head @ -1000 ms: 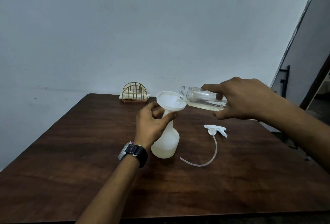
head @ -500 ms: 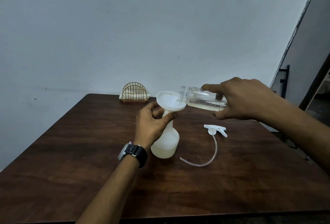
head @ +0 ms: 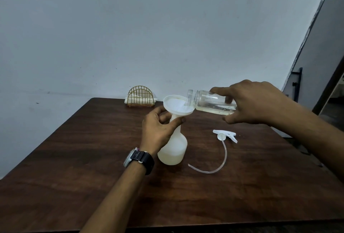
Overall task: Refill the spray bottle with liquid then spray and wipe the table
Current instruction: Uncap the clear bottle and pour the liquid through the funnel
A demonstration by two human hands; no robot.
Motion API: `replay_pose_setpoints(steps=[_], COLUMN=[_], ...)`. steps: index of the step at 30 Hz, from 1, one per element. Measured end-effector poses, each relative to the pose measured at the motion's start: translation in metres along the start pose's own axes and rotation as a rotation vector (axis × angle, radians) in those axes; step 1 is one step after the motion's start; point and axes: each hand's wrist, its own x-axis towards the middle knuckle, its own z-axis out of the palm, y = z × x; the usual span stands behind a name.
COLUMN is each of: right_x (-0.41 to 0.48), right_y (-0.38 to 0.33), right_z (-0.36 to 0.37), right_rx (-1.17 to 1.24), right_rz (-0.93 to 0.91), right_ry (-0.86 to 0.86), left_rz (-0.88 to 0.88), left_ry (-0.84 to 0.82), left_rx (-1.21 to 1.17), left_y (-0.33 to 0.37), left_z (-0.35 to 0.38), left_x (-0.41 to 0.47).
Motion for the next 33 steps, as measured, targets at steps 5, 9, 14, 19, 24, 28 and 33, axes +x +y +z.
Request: replay_pose_setpoints(steps=[5,9,14,19,24,28,33], right_x=[0.0013,0.0017,0.0017,0.0019,0.0016,0.0021,0.0017], right_y=[0.0004,0.0021,0.0027,0.0020,0.0021,0.0029,0.0027], right_z=[0.0002,0.0016,0.0021,0.0024,0.0019,0.0015,0.0003], right_rx=[-0.001,-0.001,0.001,0.007,0.001,-0.006,-0.011], right_rz=[0.005,-0.002,-0.006,-0.007,-0.011,-0.014,-0.014], right_ry=[-0.004,0.003,0.003,0.011,0.010,0.009,0.006], left_rz=[0.001,0.006,-0.006,-0.011,-0.022,-0.030,-0.023], left_ry=[-0.002,-0.002,-0.007,-0.007,-0.002,-0.011,-0.012], left_rx=[0.005,0.005,-0.009,-0.006,-0.022,-0.035,-0.039], left_y=[0.0002,0.0006,-0.0010,-0.0024,-0.0035,-0.0017,0.0015], left_z=[-0.0003,0.0002,0.0004,-0.0002,0.0006,0.0007,0.0009], left_x=[-0.0001,-0.0003,0.0008,0.0015,0.0024,0.0012,-0.0002])
